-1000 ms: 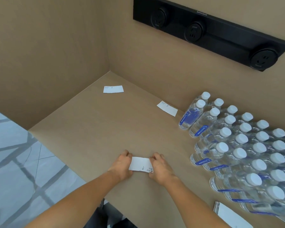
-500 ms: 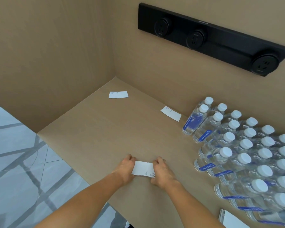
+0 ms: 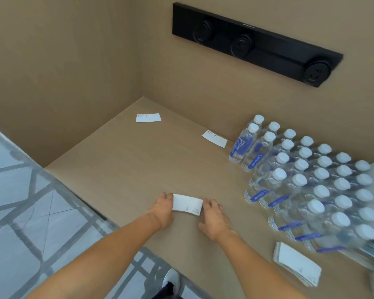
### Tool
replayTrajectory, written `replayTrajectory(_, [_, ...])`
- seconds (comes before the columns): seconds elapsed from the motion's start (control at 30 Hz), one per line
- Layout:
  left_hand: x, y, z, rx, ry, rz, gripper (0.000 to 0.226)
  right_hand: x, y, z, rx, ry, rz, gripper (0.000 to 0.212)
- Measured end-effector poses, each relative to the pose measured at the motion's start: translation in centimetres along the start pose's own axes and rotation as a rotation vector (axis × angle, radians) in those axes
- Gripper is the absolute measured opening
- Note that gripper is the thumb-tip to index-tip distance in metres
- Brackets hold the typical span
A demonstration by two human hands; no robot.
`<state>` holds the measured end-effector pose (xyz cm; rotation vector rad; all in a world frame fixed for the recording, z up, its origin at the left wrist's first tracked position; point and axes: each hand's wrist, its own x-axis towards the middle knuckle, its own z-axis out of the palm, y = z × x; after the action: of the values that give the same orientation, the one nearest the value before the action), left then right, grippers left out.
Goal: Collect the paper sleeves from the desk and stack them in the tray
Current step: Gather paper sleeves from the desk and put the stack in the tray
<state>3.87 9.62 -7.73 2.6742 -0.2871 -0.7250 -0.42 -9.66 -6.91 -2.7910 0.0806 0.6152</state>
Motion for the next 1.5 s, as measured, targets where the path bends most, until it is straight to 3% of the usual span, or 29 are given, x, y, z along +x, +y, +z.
replayTrajectory(0.1, [-2.1, 1.1, 1.5, -0.014, 0.041, 0.006, 0.051, -5.4, 1.1, 1.4, 0.019, 0.073, 0.091, 0.063])
replayTrajectory(0.2, [-5.3, 2.8, 3.8, 0.052, 0.053, 0.002, 0.042, -11.8, 2.2, 3.8, 0.017, 0.038, 0.188, 0.044])
replayTrajectory(0.43, [-15.0, 7.5, 9.6, 0.3, -0.154, 0.134, 0.038, -22.6, 5.5, 7.8, 0.018, -0.15, 0.295, 0.04])
replayTrajectory(0.67, [-19.4, 12.7, 12.7, 0.459, -0.214, 0.182, 0.039, -27.8, 9.3, 7.4, 0.108, -0.145, 0.314, 0.034])
replayTrajectory(1.03, [-23.0, 20.2, 15.2, 0.462, -0.151, 0.167, 0.037, -31.2, 15.4, 5.6, 0.112, -0.105, 0.275, 0.032])
replayTrajectory(1.5, [-18.8, 27.1, 14.3, 0.47, -0.125, 0.244, 0.035, -29.0, 20.4, 0.9, 0.108, -0.025, 0.302, 0.031])
